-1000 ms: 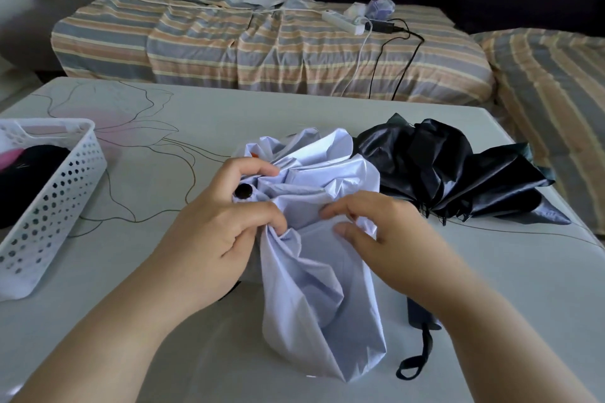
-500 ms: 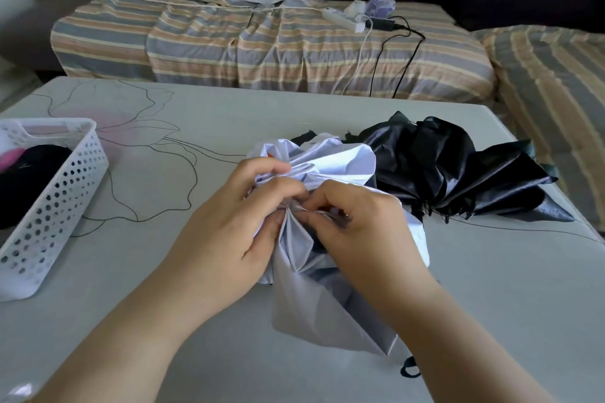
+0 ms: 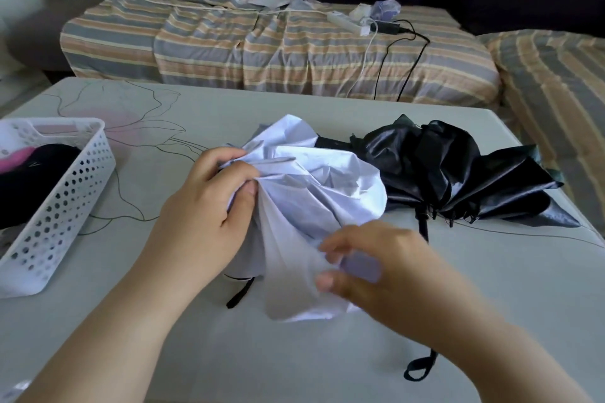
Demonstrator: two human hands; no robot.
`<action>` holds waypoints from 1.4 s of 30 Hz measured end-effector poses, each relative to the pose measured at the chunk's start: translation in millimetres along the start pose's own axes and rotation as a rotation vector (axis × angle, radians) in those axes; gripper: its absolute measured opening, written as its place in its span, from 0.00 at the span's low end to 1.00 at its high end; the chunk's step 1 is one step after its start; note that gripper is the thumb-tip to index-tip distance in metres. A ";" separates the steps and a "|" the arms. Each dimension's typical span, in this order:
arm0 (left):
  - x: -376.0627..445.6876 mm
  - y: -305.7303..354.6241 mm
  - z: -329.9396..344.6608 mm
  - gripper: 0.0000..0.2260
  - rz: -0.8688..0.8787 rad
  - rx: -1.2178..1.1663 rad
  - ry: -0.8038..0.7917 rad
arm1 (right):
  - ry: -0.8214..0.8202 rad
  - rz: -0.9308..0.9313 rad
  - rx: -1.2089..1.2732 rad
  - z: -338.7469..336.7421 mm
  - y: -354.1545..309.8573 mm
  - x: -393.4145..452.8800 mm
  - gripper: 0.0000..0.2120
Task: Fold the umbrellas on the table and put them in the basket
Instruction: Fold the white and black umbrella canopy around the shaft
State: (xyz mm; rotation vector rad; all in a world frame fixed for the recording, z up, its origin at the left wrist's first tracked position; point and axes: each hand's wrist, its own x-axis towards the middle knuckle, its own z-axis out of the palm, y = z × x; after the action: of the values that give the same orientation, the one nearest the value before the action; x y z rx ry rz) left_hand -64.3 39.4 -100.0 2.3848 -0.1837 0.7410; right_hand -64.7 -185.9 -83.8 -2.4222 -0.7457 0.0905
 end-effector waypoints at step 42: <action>-6.8 34.9 7.0 0.08 0.223 0.113 -0.267 | 0.292 0.200 0.450 2.1 -20.3 25.1 0.13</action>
State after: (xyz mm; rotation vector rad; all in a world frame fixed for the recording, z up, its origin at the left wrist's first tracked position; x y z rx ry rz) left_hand -77.3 7.1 -89.9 2.5946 -0.5393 0.5408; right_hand -54.1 -157.9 -71.4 -2.0111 -0.3083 -0.0168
